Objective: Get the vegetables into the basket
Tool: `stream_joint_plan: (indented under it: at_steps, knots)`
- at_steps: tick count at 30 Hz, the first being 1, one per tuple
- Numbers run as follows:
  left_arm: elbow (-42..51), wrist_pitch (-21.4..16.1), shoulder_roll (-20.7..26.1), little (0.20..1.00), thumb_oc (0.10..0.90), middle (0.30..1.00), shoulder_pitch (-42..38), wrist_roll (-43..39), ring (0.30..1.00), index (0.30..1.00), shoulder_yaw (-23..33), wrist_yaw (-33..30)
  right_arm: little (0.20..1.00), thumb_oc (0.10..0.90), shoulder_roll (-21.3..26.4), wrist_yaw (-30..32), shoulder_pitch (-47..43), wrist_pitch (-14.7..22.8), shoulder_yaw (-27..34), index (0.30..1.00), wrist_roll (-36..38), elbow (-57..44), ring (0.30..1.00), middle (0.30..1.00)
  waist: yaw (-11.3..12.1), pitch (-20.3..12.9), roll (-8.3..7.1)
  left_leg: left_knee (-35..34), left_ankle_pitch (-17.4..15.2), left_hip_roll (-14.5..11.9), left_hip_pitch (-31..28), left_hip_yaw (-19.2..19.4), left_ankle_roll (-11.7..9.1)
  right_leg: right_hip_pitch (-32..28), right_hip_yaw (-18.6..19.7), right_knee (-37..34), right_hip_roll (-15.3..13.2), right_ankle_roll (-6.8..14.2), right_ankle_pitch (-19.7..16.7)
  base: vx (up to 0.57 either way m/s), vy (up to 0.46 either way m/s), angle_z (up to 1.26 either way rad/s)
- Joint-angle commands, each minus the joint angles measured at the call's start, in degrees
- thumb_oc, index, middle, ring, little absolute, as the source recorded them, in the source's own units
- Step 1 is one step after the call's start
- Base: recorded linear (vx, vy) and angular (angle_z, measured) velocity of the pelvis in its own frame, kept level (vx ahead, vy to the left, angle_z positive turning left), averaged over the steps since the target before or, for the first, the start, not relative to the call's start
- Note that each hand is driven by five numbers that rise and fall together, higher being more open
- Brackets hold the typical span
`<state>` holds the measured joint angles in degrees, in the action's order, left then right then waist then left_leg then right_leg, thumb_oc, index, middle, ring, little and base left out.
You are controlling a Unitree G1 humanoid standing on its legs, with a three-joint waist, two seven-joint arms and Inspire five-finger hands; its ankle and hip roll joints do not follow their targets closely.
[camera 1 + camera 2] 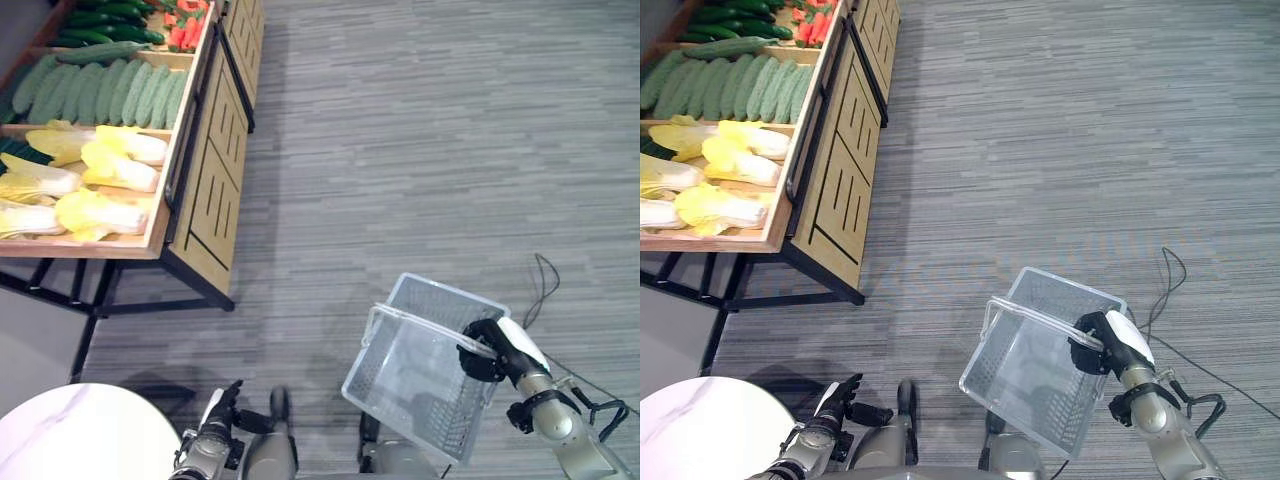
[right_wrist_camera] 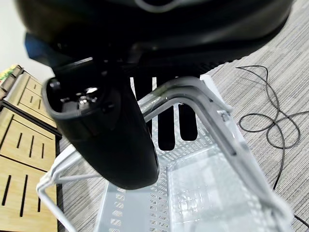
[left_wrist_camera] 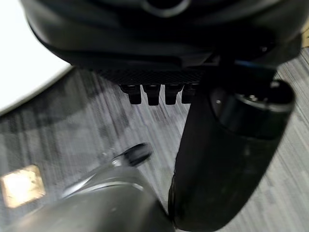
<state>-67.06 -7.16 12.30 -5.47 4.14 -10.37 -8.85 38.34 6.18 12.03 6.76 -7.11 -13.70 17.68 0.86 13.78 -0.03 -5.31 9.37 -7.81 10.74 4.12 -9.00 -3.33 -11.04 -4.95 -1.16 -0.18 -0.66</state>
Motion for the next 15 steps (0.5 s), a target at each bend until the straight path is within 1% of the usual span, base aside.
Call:
stream_joint_plan:
  at_steps: [1,3,5,6,7,8,10,12,14,15]
  knots:
    - [-3.2,1.8,2.6,1.000,0.900,1.000,3.4,2.2,1.000,1.000,-1.9,-0.8,0.300,0.400,3.0,3.3,-2.4,5.5,5.4,0.300,0.4,-9.7,0.300,0.300,0.9,-2.3,-0.73,1.2,4.5,-0.9,0.6,3.7,0.8,-1.9,4.7,5.7,-3.9,7.2,2.6,0.31,0.148,-0.44]
    - [-3.5,1.7,2.4,1.000,0.900,1.000,3.5,2.8,1.000,1.000,-2.2,-0.6,0.300,0.400,2.1,3.2,-2.2,5.1,4.8,0.300,-0.5,-9.2,0.300,0.300,1.1,-3.2,-0.82,1.1,4.4,-0.7,-0.4,5.3,1.3,-2.9,4.3,5.7,-4.8,8.0,3.0,0.26,0.163,-0.56]
    - [-3.6,1.7,2.3,1.000,0.900,1.000,3.5,3.7,1.000,1.000,-2.6,0.0,0.300,0.400,1.5,2.9,-2.2,4.7,5.0,0.300,-1.0,-9.6,0.300,0.300,1.0,-3.8,-1.39,1.1,3.1,0.4,-1.5,7.4,2.4,-3.0,5.3,6.5,-6.4,8.9,3.0,0.32,0.261,-0.40]
    - [-3.1,1.7,2.5,1.000,0.900,1.000,3.5,4.5,1.000,1.000,-3.1,0.1,0.300,0.400,0.9,2.9,-2.8,4.5,4.5,0.300,-1.2,-9.2,0.300,0.300,0.8,-4.0,-2.01,1.2,1.8,1.2,-2.6,8.9,3.6,-2.1,6.2,8.1,-7.5,10.0,1.4,0.24,0.220,-0.22]
    - [-3.1,1.7,2.5,1.000,0.900,1.000,3.5,4.5,1.000,1.000,-3.0,0.2,0.300,0.400,0.8,2.9,-2.8,4.5,4.5,0.300,-1.2,-9.2,0.300,0.300,0.9,-4.1,-2.10,1.2,1.7,1.2,-2.7,9.2,3.7,-2.0,6.4,8.2,-7.6,10.0,1.4,0.23,0.227,-0.27]
    - [-2.5,1.6,2.9,1.000,0.900,1.000,3.4,4.7,1.000,1.000,-3.2,0.1,0.300,0.400,0.4,2.7,-3.3,4.4,4.0,0.300,-1.1,-9.0,0.300,0.300,0.8,-4.1,-2.87,1.3,0.6,2.2,-3.5,10.5,4.8,-1.3,7.0,10.4,-8.6,10.9,0.1,0.14,0.150,-0.23]
    - [-2.2,1.8,3.3,1.000,0.900,1.000,3.0,3.9,1.000,1.000,-3.1,0.0,0.300,0.400,-0.2,2.8,-4.5,4.2,2.9,0.300,-1.3,-8.2,0.300,0.300,0.9,-4.0,-3.10,1.1,-0.5,2.7,-4.5,11.3,6.1,1.1,8.1,14.2,-8.8,11.7,-2.3,0.17,0.182,-0.39]
    - [-1.0,1.8,3.8,1.000,0.900,1.000,2.9,2.9,1.000,1.000,-2.6,-0.2,0.300,0.400,-0.6,2.5,-5.4,4.1,1.9,0.300,-1.3,-7.8,0.300,0.300,1.0,-3.2,-3.49,1.1,-2.1,3.8,-6.3,11.9,7.5,4.3,9.0,21.8,-9.1,12.6,-5.5,0.15,0.174,-0.41]
    - [-0.8,1.9,4.1,1.000,0.900,1.000,2.5,2.4,1.000,1.000,-2.8,-0.3,0.300,0.400,-1.1,2.4,-5.9,4.1,1.4,0.300,-1.1,-7.7,0.300,0.300,0.5,-2.5,-2.98,0.4,-3.3,4.1,-8.6,12.0,8.4,8.6,9.4,28.7,-8.1,13.4,-9.3,0.15,0.171,-0.17]
    - [-0.1,1.9,4.3,1.000,0.900,1.000,2.4,2.1,1.000,1.000,-3.0,-0.2,0.300,0.400,-1.4,2.4,-6.0,4.0,1.3,0.300,-1.1,-7.2,0.300,0.300,0.2,-2.0,-2.79,0.3,-3.9,4.3,-9.5,12.0,8.7,10.4,8.6,30.6,-8.3,13.5,-10.4,0.16,0.160,-0.02]
